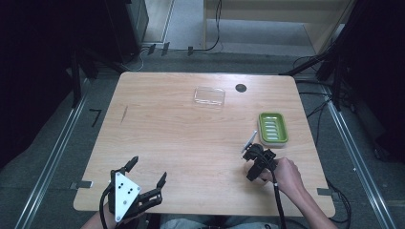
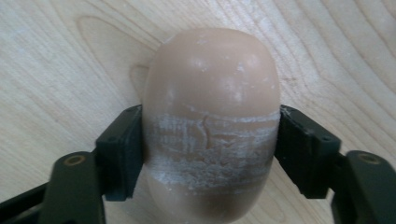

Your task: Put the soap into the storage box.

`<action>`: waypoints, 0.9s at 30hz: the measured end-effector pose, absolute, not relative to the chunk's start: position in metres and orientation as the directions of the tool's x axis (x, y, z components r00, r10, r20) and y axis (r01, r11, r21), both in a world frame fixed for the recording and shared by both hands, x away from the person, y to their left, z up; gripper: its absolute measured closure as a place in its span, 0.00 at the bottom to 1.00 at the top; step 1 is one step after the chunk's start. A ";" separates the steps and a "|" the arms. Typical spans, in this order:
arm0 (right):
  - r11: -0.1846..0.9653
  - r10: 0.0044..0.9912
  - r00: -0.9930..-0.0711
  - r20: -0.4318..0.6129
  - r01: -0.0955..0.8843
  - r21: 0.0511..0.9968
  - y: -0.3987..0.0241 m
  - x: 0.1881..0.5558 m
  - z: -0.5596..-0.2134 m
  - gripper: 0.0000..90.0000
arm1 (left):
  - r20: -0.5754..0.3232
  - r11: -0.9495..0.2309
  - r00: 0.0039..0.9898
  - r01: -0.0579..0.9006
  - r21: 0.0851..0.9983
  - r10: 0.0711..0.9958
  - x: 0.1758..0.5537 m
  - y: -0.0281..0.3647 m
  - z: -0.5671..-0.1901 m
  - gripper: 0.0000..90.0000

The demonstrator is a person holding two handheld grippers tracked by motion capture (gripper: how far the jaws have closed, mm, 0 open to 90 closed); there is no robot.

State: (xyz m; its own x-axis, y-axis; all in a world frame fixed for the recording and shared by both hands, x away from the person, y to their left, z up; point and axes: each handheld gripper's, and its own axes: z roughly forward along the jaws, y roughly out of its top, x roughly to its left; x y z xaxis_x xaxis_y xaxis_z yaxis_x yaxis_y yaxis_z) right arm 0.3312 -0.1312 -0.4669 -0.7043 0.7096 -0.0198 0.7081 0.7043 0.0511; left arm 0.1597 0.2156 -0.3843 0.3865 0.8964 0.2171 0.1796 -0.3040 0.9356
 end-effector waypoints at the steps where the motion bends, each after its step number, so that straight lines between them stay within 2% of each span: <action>1: 0.707 0.707 -0.707 -0.014 0.706 0.049 -0.131 0.331 -0.466 0.36 | 0.217 -0.304 0.387 0.179 0.936 0.896 0.160 0.216 -0.384 0.15; 27: 0.686 0.728 -0.686 -0.022 0.727 0.040 -0.140 0.334 -0.460 0.37 | 0.226 -0.311 0.388 0.170 0.935 0.894 0.159 0.215 -0.384 0.15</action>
